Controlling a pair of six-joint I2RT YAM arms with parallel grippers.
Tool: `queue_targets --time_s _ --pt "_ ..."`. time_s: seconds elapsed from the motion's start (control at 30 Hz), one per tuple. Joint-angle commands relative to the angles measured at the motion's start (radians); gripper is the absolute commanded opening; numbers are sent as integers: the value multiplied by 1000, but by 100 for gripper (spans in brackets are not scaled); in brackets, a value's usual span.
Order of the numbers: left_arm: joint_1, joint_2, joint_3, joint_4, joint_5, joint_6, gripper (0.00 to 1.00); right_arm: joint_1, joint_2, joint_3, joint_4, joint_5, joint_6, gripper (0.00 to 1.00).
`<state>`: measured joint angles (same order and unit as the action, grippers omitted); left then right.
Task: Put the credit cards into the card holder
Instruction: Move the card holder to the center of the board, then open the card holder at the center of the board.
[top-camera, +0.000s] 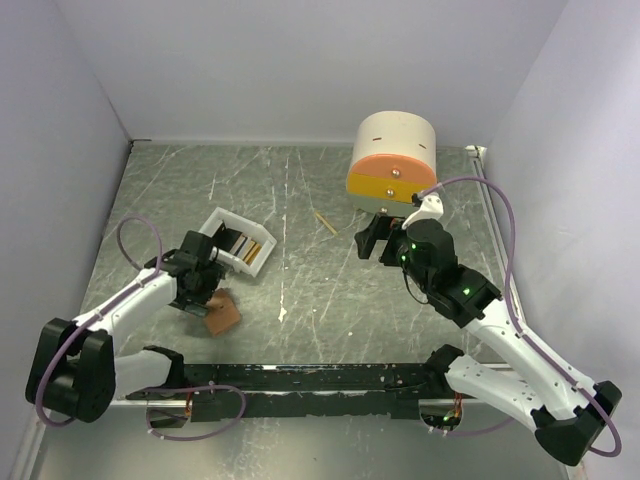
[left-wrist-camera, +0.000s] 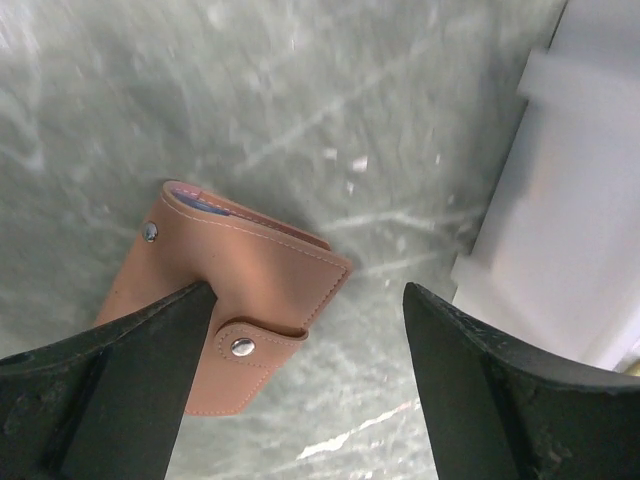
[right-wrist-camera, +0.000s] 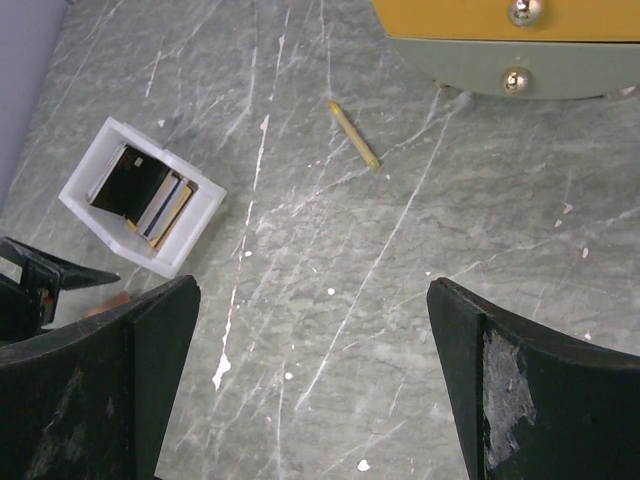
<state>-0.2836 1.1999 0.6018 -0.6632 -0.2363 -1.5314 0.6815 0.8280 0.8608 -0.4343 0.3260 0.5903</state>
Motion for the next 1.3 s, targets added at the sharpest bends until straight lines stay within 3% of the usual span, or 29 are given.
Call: queue_targets --time_s 0.0,0.27,0.43,0.57,0.7,0.9,1.07,1.27 --pt "-99 2 -71 -76 186 -129 91 -7 -10 -3 -12 23 26 99" --pt "-264 -84 44 -117 128 -107 93 -6 38 -31 -32 -75 99 95" --pt "-268 -221 34 -48 123 -11 96 -5 111 -71 15 -214 166 81" --pt "-269 -354 30 -27 54 109 98 20 151 -131 134 -307 244 69" --pt "-269 -449 99 -12 -1 345 97 96 226 -145 191 -284 301 61" --pt "-269 -488 329 -134 -156 636 100 263 423 -57 238 -218 335 59" --pt "-268 -528 481 -227 -293 732 100 405 611 78 245 -168 325 54" --pt "-268 -673 522 -233 -416 766 100 525 832 259 228 -139 293 47"
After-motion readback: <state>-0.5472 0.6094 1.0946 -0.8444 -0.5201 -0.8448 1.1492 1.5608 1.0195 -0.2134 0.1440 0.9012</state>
